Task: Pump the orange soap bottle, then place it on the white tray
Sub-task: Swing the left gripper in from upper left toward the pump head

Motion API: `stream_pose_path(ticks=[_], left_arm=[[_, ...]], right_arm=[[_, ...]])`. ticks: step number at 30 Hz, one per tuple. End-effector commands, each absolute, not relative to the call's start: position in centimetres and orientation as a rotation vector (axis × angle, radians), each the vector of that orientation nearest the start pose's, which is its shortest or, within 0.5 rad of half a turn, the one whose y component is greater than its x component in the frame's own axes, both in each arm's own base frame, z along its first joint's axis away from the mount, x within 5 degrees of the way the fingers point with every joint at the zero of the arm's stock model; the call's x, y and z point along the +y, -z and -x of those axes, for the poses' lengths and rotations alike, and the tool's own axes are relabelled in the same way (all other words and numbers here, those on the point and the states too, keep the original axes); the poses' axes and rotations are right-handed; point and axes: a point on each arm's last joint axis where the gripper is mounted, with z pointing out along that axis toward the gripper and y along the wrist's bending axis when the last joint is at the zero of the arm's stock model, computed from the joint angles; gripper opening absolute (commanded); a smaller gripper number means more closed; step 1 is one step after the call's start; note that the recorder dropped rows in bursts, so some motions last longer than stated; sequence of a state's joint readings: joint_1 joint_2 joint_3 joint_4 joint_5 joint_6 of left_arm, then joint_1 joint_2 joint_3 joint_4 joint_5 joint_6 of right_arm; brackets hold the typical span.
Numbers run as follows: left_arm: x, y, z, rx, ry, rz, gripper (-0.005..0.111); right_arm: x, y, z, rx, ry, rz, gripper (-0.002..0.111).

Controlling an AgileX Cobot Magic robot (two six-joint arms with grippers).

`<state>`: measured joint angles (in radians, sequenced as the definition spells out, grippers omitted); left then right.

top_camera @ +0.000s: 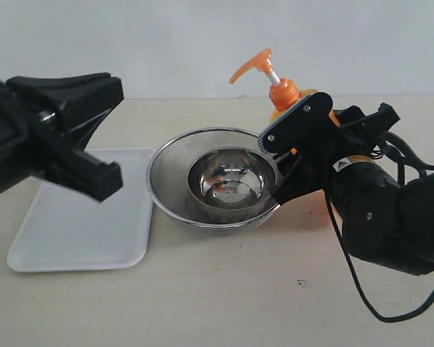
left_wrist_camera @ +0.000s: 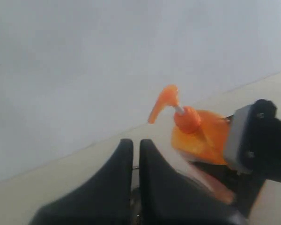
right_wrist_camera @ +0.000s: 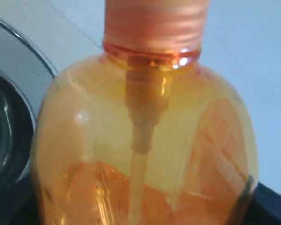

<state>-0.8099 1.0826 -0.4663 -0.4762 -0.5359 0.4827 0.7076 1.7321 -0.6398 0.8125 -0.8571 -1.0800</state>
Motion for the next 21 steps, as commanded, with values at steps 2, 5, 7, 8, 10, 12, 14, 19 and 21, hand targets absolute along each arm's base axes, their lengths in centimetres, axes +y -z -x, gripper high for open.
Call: stream_pose_path(ticks=[2,5,7,8,10,12,14,19,21], left_arm=[[-13.8,-28.2,-21.3,1.633,0.27,-0.481,0.005],[-13.4,-28.7,-23.1,1.644,0.313,-0.509,0.005],[-12.9,-28.8,-24.2,1.642,0.382,-0.517,0.005],[-12.9,-28.7,-24.5,1.624,0.401,-0.58,0.005],[-12.3,-28.6,-25.5,1.598,0.542,-0.642,0.005],[-11.2,-28.5,-27.1,1.579,0.683,-0.677,0.005],[-10.0,-28.0,-28.8,1.604,0.781,-0.688,0.005],[-9.3,-26.4,-32.0,1.575,0.94,-0.836,0.005],[-10.1,-26.1,-33.0,1.544,0.947,-0.914,0.005]], right_arm=[[16.5,-18.0,-26.7,1.666,0.362,0.688,0.0],[16.6,-18.0,-26.7,1.657,0.355,0.696,0.0],[16.7,-18.0,-26.7,1.654,0.354,0.7,0.0],[16.7,-18.0,-26.7,1.654,0.354,0.7,0.0],[16.7,-18.0,-26.7,1.651,0.353,0.704,0.0],[16.7,-18.0,-26.7,1.651,0.353,0.704,0.0],[16.7,-18.0,-26.7,1.651,0.353,0.704,0.0],[16.7,-18.1,-26.7,1.65,0.353,0.705,0.0],[16.8,-18.1,-26.7,1.645,0.352,0.711,0.0]])
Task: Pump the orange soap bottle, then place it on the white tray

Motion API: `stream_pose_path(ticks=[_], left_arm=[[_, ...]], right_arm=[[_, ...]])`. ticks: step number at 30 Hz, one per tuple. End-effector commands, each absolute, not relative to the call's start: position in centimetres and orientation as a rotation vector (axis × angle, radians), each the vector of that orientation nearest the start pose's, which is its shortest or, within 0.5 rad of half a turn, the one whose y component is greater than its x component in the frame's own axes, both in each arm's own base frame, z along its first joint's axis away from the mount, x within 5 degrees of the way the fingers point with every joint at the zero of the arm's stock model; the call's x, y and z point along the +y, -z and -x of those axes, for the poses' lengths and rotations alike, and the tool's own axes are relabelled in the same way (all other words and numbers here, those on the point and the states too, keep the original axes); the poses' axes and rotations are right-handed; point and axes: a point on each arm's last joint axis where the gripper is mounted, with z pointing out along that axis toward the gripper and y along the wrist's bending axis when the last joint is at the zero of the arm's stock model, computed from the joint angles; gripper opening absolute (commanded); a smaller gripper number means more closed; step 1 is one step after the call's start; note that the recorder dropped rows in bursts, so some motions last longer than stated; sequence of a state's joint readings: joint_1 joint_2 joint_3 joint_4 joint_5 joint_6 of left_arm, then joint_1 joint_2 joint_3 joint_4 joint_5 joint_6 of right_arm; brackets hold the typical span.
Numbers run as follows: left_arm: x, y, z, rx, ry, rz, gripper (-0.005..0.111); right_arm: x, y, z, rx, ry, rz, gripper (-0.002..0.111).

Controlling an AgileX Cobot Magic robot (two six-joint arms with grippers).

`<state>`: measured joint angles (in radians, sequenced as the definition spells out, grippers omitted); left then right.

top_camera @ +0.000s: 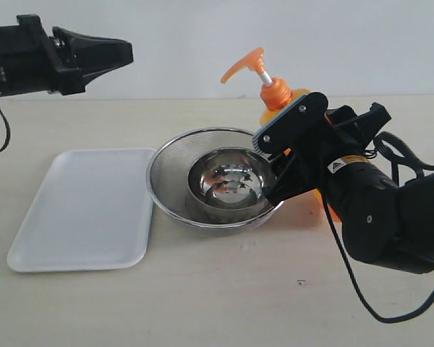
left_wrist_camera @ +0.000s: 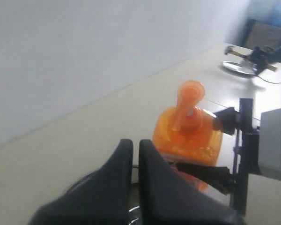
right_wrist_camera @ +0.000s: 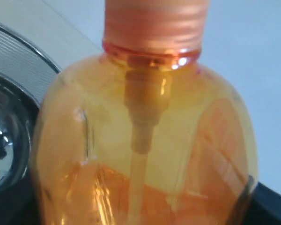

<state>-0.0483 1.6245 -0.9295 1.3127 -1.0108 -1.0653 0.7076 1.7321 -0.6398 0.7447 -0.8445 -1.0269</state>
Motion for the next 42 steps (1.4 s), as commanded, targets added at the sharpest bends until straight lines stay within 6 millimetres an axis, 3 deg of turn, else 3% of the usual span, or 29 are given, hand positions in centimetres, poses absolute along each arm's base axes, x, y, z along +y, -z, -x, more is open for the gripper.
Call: stream_pose_path(ticks=[1,8,16,21,27,42], left_arm=[[-10.6,-25.9,-33.4,1.54,0.945,-0.958,0.005],[-11.6,-25.8,-36.9,1.519,0.961,-1.012,0.005],[-13.1,-24.8,-38.9,1.48,1.067,-1.024,0.005],[-15.5,-23.4,-39.1,1.474,1.104,-1.075,0.005],[-17.2,-23.7,-39.0,1.467,1.121,-1.096,0.005],[-17.6,-23.7,-38.5,1.486,1.201,-1.097,0.005]], right_arm=[[16.8,-18.1,-26.7,1.643,0.352,0.713,0.0],[16.8,-18.1,-26.7,1.643,0.352,0.713,0.0],[16.9,-18.2,-26.7,1.629,0.332,0.706,0.0],[16.9,-18.3,-26.7,1.626,0.334,0.699,0.0],[16.8,-18.2,-26.7,1.628,0.335,0.695,0.0],[16.8,-18.3,-26.7,1.623,0.338,0.692,0.0]])
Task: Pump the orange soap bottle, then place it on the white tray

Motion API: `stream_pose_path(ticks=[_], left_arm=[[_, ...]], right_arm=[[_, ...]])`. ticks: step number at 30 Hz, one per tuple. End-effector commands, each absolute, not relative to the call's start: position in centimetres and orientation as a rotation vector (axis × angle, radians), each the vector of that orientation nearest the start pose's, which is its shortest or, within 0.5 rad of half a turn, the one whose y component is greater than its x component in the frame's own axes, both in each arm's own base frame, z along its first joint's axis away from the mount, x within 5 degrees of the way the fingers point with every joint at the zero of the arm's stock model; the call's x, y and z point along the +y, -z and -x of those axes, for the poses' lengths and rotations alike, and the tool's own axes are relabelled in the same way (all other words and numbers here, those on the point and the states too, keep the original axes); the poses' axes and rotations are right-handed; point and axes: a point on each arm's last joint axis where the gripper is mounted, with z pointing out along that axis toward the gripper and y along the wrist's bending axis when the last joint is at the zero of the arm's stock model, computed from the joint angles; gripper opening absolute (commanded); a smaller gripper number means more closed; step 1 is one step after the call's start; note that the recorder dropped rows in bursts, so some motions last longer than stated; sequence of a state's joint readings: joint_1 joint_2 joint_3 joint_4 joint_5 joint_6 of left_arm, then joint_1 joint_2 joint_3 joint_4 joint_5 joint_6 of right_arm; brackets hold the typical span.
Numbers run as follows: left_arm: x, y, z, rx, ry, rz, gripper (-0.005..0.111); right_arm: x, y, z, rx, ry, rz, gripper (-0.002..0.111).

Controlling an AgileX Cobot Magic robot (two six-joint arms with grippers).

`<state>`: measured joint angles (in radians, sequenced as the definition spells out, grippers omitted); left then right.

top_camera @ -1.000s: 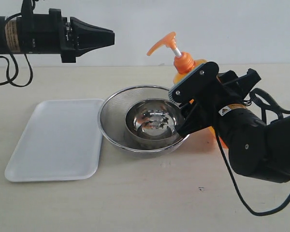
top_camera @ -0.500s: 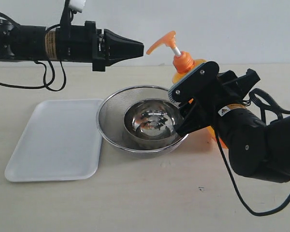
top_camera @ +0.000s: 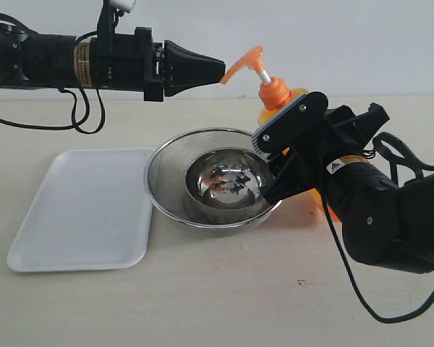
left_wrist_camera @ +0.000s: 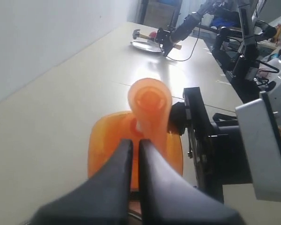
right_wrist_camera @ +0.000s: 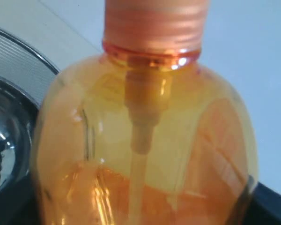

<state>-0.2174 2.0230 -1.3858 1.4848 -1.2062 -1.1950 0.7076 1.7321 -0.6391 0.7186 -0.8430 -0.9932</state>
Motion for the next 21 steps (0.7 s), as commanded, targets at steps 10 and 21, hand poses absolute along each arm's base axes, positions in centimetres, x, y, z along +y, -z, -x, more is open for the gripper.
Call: stream_pose_path(ticks=[10,21], left_arm=[[-17.7,-23.9,-38.3,1.481,1.196,-1.106,0.005],[-16.5,-29.7,-37.0,1.497,1.159,-1.008,0.005]], right_arm=[[16.7,-18.3,-26.7,1.627,0.344,0.68,0.0],[16.1,-18.4,-26.8,1.618,0.456,0.69,0.0]])
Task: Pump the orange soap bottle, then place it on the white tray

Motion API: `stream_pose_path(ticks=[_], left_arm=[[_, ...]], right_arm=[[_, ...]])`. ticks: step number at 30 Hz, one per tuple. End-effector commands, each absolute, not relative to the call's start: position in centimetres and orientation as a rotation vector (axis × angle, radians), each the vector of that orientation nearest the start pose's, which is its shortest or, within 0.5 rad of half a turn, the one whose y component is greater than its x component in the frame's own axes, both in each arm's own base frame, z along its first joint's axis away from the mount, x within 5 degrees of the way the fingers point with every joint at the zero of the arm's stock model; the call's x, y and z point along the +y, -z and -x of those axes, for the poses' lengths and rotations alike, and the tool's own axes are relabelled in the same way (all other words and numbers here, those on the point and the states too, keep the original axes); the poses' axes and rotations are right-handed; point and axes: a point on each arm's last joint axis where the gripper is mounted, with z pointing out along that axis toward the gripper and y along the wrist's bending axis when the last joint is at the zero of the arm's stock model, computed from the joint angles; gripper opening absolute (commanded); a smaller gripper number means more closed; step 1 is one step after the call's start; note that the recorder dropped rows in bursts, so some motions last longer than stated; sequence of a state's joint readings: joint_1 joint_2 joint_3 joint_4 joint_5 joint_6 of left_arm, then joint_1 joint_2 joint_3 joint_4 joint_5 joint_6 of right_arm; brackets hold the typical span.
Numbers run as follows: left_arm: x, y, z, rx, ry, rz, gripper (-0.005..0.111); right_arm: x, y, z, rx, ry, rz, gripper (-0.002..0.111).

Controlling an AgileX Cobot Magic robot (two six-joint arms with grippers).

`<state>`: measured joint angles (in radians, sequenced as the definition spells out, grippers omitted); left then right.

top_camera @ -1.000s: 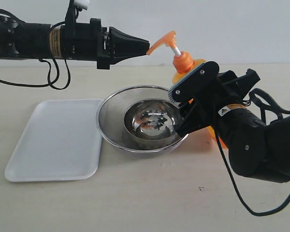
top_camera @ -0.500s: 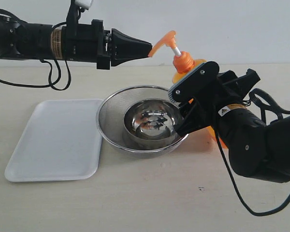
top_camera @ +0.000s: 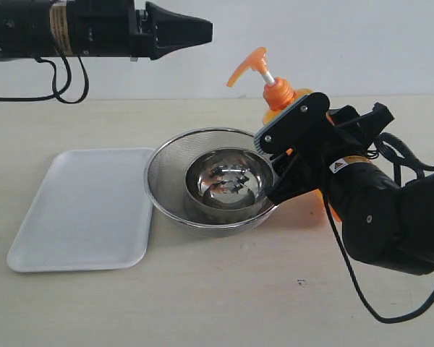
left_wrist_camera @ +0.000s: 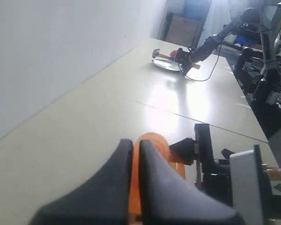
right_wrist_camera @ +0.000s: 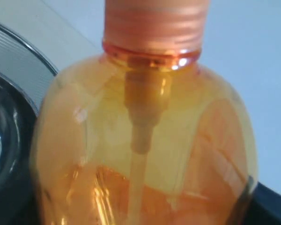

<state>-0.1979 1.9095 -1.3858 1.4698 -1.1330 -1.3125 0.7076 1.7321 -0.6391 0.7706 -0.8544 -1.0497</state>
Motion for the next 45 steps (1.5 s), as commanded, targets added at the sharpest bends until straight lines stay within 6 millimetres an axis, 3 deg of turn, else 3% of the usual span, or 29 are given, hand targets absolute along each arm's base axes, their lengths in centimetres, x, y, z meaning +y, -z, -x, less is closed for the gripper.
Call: stream_pose_path(ticks=[1,5,8,19,34,45], left_arm=[[-16.9,-29.8,-36.7,1.507,1.182,-1.012,0.005],[-19.9,-29.9,-35.1,1.492,1.244,-1.082,0.005],[-21.3,-29.4,-35.2,1.567,1.165,-1.052,0.005],[-21.1,-30.1,-36.8,1.63,1.061,-0.867,0.005],[-21.4,-28.5,-37.2,1.677,1.087,-0.87,0.005],[-23.0,-28.4,-36.3,1.678,1.091,-0.911,0.005]], right_arm=[[16.1,-18.4,-26.8,1.621,0.458,0.682,0.0],[16.0,-18.4,-26.8,1.626,0.459,0.676,0.0],[15.9,-18.4,-26.8,1.634,0.461,0.667,0.0],[16.0,-18.4,-26.8,1.633,0.46,0.67,0.0],[16.1,-18.4,-26.8,1.625,0.452,0.677,0.0],[16.1,-18.4,-26.8,1.621,0.448,0.679,0.0]])
